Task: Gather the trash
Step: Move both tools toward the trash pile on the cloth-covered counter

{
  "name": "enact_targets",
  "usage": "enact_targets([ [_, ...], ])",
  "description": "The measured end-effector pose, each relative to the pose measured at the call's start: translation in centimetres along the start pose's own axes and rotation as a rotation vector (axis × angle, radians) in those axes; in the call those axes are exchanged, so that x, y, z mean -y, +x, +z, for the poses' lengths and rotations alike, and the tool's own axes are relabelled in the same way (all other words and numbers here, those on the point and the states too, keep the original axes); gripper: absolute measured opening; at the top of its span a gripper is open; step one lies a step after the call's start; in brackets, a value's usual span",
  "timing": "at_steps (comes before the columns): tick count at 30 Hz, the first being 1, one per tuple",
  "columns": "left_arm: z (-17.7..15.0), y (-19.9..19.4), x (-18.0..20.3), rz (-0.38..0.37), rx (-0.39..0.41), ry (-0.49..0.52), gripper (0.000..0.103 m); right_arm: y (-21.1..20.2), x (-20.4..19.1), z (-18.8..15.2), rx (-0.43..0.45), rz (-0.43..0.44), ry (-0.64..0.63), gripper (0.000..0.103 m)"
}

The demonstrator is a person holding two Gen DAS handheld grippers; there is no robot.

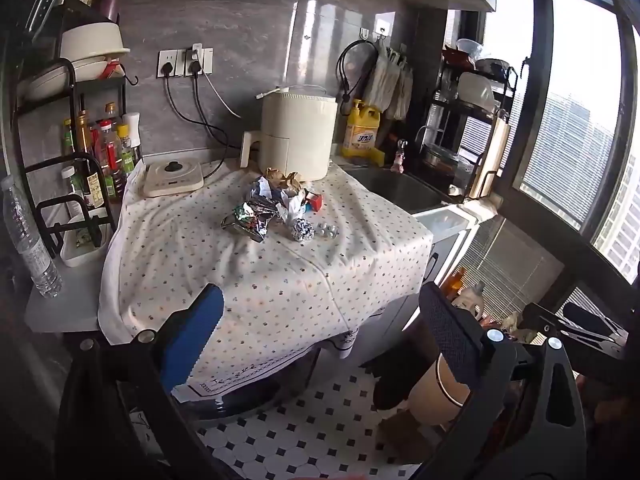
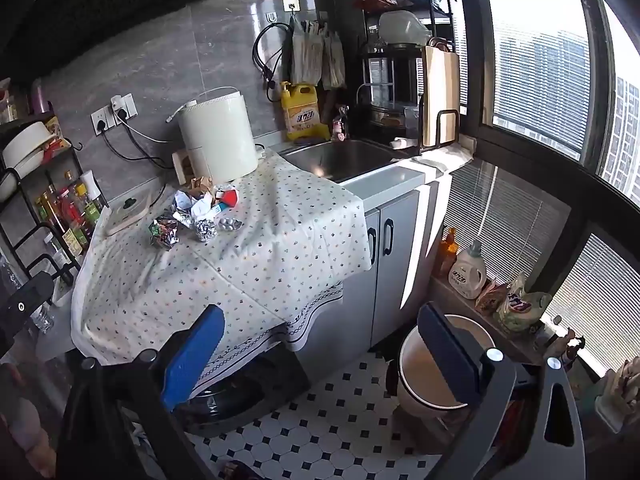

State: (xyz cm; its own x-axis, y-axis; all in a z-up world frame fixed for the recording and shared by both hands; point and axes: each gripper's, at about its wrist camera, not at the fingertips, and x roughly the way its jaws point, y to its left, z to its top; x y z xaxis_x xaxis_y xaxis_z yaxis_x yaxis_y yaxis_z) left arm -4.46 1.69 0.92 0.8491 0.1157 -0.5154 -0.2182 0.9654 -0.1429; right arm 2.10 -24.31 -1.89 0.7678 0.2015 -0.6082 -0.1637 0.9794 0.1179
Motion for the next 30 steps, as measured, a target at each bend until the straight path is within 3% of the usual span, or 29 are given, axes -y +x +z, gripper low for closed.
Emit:
enact_targets([
  [9,-0.2,-0.3,0.0,0.003,0.001,-0.008,0.097,-0.6,0.3,0.1,0.012,-0.005,-0.005,0.095],
  [14,-0.4,-0.8,0.1,0.006,0.006,-0.002,0.097,-1.1,1.1,0.1,0.075,0.024,0.031,0.095],
  [18,-0.3,-1.1,0.2,0.006,0.01,-0.001,0.097,-1.3,1.1,0.0,0.068,0.02,0.029,0.095],
  [19,-0.3,-1.1,0.2,0.005,0.01,-0.002,0.097,-1.0,0.9,0.1,0.024,0.0,0.012,0.095],
  [24,-0.5,-1.2,0.5,0.001,0.007,0.001,0.097,-1.4,0.9,-0.1,0.062,-0.014,0.001,0.095],
  [30,-0.8,-1.2,1.0,0.001,0.0,0.001,0.097,-1.4,1.7,-0.4,0.04,0.021,0.036,0.095],
])
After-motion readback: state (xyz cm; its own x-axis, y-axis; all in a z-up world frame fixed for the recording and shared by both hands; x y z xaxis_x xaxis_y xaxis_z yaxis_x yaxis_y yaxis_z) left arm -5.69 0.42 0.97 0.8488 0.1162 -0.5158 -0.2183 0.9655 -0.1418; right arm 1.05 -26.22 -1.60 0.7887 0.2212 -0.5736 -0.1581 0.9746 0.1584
